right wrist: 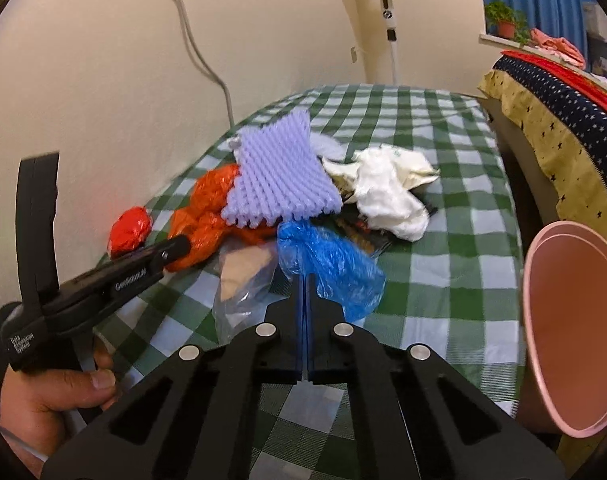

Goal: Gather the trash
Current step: 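Lift and carry the blue and orange bags over the pink bucket with both grippers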

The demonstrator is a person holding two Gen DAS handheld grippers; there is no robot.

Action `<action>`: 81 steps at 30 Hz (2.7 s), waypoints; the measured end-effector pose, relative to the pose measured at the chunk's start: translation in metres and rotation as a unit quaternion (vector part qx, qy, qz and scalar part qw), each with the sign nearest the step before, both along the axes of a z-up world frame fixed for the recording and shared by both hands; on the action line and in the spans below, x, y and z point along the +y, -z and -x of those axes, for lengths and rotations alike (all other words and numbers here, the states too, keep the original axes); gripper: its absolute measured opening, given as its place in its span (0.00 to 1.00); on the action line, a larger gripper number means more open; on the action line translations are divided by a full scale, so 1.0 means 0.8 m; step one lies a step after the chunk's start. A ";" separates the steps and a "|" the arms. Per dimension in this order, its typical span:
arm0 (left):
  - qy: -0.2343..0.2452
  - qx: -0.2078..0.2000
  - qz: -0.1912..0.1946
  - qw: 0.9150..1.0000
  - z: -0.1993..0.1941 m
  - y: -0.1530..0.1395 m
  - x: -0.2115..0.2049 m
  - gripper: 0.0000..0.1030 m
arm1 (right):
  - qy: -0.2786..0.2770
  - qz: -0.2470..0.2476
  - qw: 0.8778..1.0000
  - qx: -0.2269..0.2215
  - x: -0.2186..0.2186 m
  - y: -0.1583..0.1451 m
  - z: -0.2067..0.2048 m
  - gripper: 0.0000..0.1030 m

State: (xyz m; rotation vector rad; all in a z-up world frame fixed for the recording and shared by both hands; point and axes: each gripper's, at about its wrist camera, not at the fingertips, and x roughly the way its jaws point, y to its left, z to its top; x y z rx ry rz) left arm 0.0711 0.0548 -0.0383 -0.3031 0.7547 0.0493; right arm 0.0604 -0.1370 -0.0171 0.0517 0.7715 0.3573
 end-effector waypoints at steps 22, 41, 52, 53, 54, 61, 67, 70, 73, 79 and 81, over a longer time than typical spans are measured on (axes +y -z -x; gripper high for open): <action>0.003 -0.100 -0.071 0.992 0.069 -0.076 -0.010 0.06 | 0.074 -0.005 0.994 -0.086 -0.066 -0.087 0.057 0.01; 0.099 -0.157 -0.079 0.979 0.096 -0.147 -0.080 0.06 | 0.189 0.001 0.975 -0.121 -0.212 -0.161 0.111 0.01; 0.181 -0.166 -0.050 0.968 0.076 -0.156 -0.185 0.06 | 0.220 0.037 0.967 -0.126 -0.290 -0.179 0.123 0.01; 0.190 -0.164 -0.048 0.967 0.072 -0.155 -0.195 0.06 | 0.227 0.035 0.966 -0.122 -0.295 -0.172 0.121 0.01; 0.196 -0.163 -0.048 0.966 0.071 -0.155 -0.205 0.06 | 0.232 0.034 0.965 -0.118 -0.298 -0.167 0.120 0.01; 0.238 -0.152 -0.045 0.958 0.051 -0.138 -0.262 0.06 | 0.244 0.040 0.963 -0.108 -0.301 -0.146 0.095 0.01; 0.265 -0.140 -0.046 0.953 0.034 -0.121 -0.300 0.06 | 0.256 0.042 0.961 -0.094 -0.307 -0.133 0.080 0.01; 0.274 -0.134 -0.046 0.951 0.028 -0.114 -0.310 0.06 | 0.260 0.040 0.961 -0.089 -0.310 -0.130 0.074 0.01; 0.283 -0.128 -0.044 0.950 0.021 -0.107 -0.317 0.06 | 0.263 0.040 0.960 -0.084 -0.313 -0.126 0.069 0.01; 0.320 -0.113 -0.024 0.940 0.007 -0.096 -0.326 0.28 | 0.284 0.037 0.955 -0.070 -0.321 -0.121 0.065 0.42; 0.313 -0.116 -0.025 0.942 0.008 -0.096 -0.322 0.33 | 0.293 0.041 0.952 -0.077 -0.321 -0.123 0.067 0.54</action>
